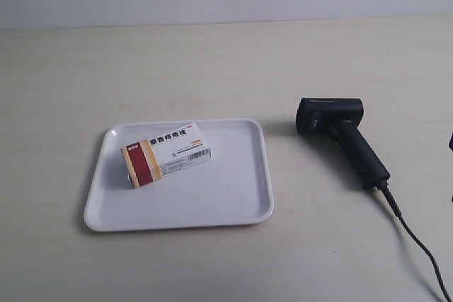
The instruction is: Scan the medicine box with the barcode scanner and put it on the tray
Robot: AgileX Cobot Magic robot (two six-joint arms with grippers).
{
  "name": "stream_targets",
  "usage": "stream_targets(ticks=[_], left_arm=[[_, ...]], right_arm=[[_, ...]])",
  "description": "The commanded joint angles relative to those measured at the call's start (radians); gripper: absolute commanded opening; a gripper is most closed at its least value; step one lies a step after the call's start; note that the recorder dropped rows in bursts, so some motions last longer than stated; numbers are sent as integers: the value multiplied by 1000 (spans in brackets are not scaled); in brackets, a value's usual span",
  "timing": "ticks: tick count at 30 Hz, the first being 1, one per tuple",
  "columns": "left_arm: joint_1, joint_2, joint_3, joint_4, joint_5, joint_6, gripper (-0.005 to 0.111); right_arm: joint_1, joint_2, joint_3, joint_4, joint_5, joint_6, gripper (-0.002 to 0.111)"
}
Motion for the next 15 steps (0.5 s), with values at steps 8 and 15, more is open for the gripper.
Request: stream_targets(ticks=[8, 15], left_arm=[[7, -6, 2, 33, 24, -88, 3], [7, -6, 2, 33, 24, -85, 3]], right_arm=[[-4, -3, 3, -1, -4, 3, 1], [-4, -3, 3, 14, -2, 3, 1]])
